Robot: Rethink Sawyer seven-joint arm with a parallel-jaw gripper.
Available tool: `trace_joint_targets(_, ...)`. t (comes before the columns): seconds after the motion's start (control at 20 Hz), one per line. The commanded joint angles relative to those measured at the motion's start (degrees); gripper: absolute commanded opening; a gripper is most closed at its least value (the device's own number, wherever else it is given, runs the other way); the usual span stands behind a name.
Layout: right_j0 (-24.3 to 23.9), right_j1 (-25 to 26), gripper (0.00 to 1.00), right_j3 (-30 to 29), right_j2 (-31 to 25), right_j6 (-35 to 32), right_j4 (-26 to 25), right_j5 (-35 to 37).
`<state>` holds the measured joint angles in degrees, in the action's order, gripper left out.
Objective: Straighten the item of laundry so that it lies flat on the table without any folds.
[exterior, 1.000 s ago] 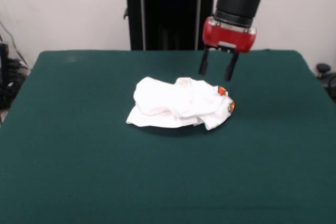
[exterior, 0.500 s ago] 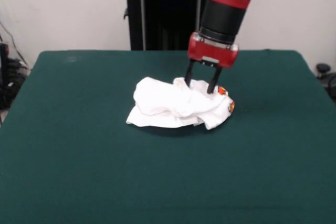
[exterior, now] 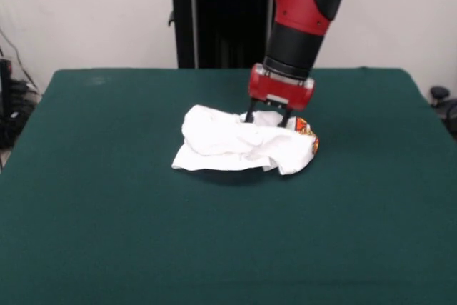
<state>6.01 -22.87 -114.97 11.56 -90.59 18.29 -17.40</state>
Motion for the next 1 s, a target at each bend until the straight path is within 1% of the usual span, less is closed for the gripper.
trace_joint_targets(0.05, -2.8, 4.6, 0.0, 2.7, -10.8, -18.0, 1.2, -3.0)
trace_joint_targets(0.15, -3.8, 4.2, 0.0, 2.0, -11.9, -19.1, 1.7, -2.5)
trace_joint_targets(0.25, -2.8, 3.3, 0.0, 1.3, -11.2, -19.0, 4.2, -0.1)
trace_joint_targets(0.35, -2.1, 1.3, 0.0, -0.1, -10.7, -19.5, 5.9, 1.3)
trace_joint_targets(0.45, 0.6, -1.6, 0.0, -1.6, -8.2, -19.1, 8.8, 4.3)
trace_joint_targets(0.65, 8.8, -6.3, 0.0, -3.9, -1.4, -17.9, 16.7, 11.3)
trace_joint_targets(0.75, 10.0, -8.5, 0.0, -5.0, -0.6, -18.0, 18.0, 14.6)
trace_joint_targets(0.9, 13.7, -12.8, 0.0, -5.8, 3.5, -18.2, 19.2, 23.1)
trace_joint_targets(1.0, 15.8, -15.4, 0.0, -5.6, 6.3, -19.0, 18.4, 28.8)
